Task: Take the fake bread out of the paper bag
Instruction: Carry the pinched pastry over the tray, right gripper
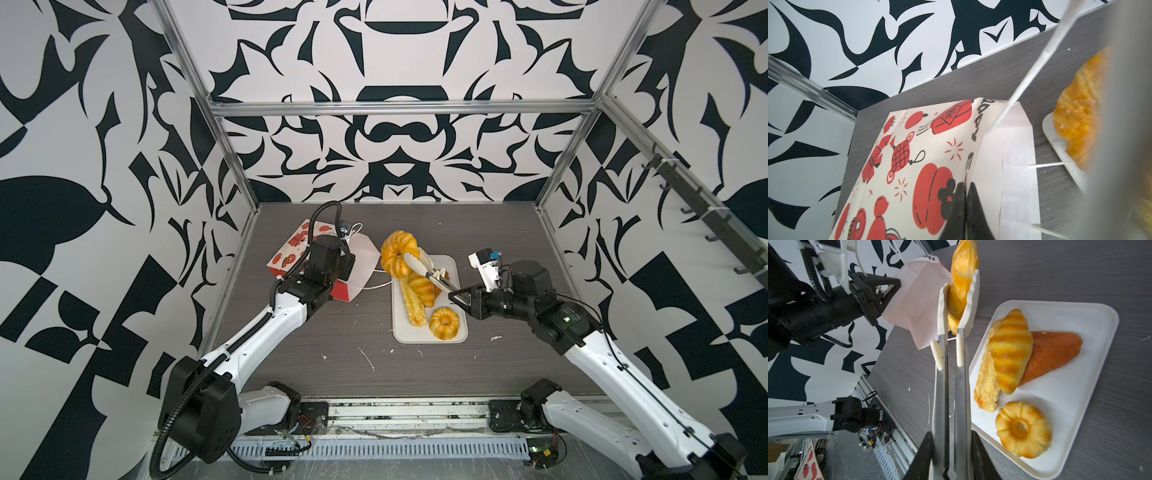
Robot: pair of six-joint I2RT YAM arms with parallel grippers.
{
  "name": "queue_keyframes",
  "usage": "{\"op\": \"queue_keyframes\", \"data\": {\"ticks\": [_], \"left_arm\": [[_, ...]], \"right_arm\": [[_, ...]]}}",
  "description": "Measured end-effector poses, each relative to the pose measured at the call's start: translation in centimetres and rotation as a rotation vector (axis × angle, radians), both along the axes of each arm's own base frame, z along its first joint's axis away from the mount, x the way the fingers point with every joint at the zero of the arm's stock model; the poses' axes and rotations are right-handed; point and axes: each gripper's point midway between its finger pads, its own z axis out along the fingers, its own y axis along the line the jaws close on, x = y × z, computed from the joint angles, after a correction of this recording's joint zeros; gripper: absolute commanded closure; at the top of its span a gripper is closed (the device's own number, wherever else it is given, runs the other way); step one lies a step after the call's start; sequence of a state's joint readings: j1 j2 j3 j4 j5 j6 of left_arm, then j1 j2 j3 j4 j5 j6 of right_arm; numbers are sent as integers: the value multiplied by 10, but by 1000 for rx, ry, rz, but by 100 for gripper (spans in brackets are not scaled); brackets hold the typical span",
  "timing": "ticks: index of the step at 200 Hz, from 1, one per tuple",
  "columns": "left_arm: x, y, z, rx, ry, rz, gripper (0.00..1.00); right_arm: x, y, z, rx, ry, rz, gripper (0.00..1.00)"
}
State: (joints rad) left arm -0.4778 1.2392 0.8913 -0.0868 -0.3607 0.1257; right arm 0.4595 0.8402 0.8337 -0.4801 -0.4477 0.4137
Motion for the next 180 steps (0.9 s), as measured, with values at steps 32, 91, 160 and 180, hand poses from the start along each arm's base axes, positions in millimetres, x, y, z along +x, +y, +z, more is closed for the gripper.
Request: {"op": "queue_keyframes", "data": {"ticks": [32, 91, 160, 180], "left_arm": [[0, 0, 0, -1, 0, 1, 100], [0, 0, 0, -4, 0, 0, 100], [0, 0, 0, -4, 0, 0, 100], [0, -1, 0, -5, 0, -1, 100]], "right_arm": [[-6, -15, 8, -23, -48, -49, 100], [-9, -39, 4, -73, -76, -158, 100], [-6, -63, 4, 45, -104, -363, 100], [-5, -62, -9, 92, -49, -400, 100]]}}
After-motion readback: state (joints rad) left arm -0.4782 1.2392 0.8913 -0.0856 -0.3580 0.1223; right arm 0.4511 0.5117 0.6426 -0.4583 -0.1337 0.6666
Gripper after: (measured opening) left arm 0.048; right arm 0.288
